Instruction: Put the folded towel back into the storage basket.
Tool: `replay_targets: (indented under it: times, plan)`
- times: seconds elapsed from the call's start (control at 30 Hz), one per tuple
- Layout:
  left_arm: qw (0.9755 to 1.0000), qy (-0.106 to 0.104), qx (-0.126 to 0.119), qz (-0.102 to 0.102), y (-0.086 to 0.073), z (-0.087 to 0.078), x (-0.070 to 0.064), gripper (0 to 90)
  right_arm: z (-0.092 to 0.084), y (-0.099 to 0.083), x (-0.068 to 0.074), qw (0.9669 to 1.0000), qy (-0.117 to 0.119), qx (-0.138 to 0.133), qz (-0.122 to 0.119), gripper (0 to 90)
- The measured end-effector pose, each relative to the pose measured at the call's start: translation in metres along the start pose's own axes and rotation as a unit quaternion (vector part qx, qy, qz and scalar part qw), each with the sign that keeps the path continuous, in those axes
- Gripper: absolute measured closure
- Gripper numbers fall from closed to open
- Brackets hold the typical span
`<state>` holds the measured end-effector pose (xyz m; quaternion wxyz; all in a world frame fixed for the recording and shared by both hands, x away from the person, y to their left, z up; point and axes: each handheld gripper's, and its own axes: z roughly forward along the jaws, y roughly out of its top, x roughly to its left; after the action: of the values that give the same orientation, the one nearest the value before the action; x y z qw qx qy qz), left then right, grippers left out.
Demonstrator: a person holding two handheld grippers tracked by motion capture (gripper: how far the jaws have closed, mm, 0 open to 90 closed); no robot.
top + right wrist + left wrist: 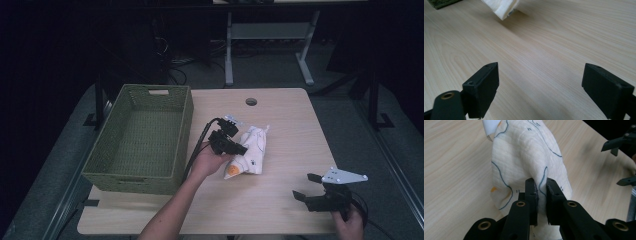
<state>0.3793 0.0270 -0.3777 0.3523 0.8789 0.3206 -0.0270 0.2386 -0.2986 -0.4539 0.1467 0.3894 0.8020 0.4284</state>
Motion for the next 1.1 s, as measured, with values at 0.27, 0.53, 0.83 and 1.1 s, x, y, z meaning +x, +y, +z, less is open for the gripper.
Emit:
replay_targets:
  times: [0.27, 0.53, 0.83, 1.1]
  plan:
    - [0.9996, -0.014, -0.021, -0.009, -0.002, -0.020, 0.002, 82.4, 0.000, 0.000, 0.000, 1.0000, -0.002, -0.001, 0.002, 13.7]
    - [0.9989, -0.024, -0.036, -0.019, -0.005, -0.038, 0.007, 82.4, 0.000, -0.001, -0.001, 1.0000, -0.003, -0.001, 0.004, 13.7]
    - [0.9977, -0.035, -0.051, -0.025, -0.009, -0.056, 0.011, 82.4, 0.000, -0.001, 0.000, 1.0000, -0.005, -0.001, 0.005, 13.8]
    - [0.9965, -0.041, -0.066, -0.029, -0.015, -0.073, 0.016, 82.3, 0.002, -0.001, -0.001, 0.9999, -0.008, 0.001, 0.007, 13.7]
